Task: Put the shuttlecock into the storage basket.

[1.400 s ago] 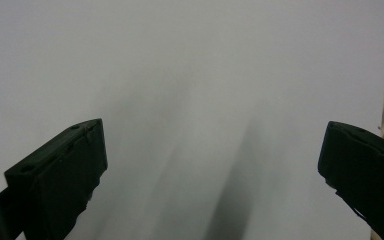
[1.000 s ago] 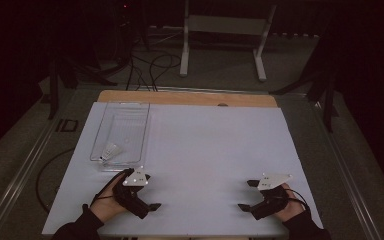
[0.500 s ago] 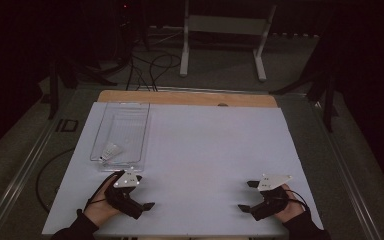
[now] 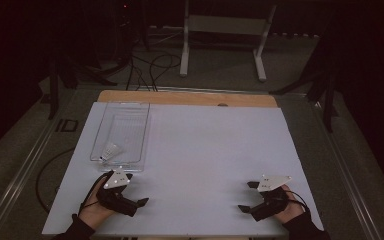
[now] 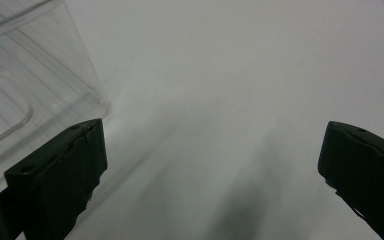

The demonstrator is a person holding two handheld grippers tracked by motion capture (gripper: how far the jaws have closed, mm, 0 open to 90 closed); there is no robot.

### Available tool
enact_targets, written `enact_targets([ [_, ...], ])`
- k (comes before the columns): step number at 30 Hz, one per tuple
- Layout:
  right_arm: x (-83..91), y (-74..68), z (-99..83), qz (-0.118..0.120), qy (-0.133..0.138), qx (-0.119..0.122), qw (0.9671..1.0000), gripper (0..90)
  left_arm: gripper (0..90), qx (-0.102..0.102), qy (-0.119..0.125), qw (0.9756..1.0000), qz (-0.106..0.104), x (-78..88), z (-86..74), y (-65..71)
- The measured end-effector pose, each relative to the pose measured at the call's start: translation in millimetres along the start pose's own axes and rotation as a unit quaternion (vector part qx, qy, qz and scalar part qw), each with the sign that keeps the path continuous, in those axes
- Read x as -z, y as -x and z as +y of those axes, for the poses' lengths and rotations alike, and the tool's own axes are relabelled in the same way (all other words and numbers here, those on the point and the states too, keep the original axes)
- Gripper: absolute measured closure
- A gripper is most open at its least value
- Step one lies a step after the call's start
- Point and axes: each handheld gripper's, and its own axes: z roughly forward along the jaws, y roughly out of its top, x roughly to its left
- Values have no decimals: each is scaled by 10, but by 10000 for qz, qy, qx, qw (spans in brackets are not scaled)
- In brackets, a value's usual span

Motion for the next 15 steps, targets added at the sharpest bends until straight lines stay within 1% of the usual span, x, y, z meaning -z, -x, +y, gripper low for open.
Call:
enact_targets([
  [2, -4, 0, -4, -6, -3, 1, 10000, 110, 1, 105, 38, 9999, 55, 5, -20, -12],
  [4, -4, 3, -7, -21, 10, 5, 10000, 110, 1, 154, 59, 9998, 124, 6, -40, -15],
  [7, 0, 7, -13, -31, 22, -3, 10000, 110, 1, 161, 59, 9998, 127, -4, -61, -12],
  [11, -4, 14, -22, -38, 16, -21, 10000, 110, 1, 156, -7, 9998, 140, -36, -72, -11],
  [12, -5, 14, -22, -57, 16, -12, 10000, 110, 1, 129, -34, 9998, 165, -39, -74, -13],
  [14, -6, 12, -21, -62, 29, -17, 10000, 110, 1, 106, -4, 9996, 246, -40, -76, -7],
  [15, -6, 13, -22, -68, 25, -13, 10000, 110, 1, 120, 31, 9996, 244, -38, -75, -4],
])
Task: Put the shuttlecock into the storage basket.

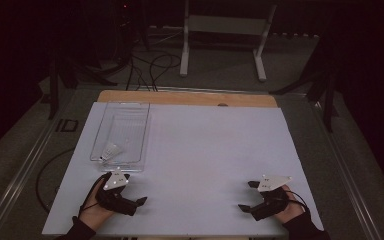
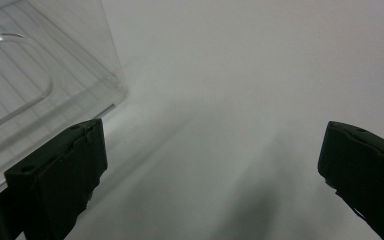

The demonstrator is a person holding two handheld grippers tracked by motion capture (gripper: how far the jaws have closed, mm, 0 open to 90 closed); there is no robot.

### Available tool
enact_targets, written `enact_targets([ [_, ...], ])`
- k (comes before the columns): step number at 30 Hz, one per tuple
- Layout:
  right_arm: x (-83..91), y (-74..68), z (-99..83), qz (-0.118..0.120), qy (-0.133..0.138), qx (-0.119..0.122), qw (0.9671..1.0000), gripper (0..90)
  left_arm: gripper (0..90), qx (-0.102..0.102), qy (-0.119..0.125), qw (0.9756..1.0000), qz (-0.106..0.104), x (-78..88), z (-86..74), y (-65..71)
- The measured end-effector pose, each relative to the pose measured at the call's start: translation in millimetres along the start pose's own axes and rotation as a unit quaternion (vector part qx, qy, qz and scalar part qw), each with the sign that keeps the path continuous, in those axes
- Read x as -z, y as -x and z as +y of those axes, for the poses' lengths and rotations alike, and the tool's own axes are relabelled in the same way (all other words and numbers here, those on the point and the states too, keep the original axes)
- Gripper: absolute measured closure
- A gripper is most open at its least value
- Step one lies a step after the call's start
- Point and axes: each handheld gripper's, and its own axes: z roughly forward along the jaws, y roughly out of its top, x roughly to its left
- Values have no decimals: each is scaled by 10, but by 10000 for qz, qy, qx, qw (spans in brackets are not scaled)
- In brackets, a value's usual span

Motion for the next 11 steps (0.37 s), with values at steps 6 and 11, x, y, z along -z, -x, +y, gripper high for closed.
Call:
enact_targets([
  [6, -1, 6, -3, -11, 10, 3, 10000, 110, 1, 52, 151, 9999, 44, 22, 0, -17],
  [11, 0, 2, 0, -16, 2, 2, 10000, 110, 1, 34, 116, 9999, 33, 17, -4, -26],
])
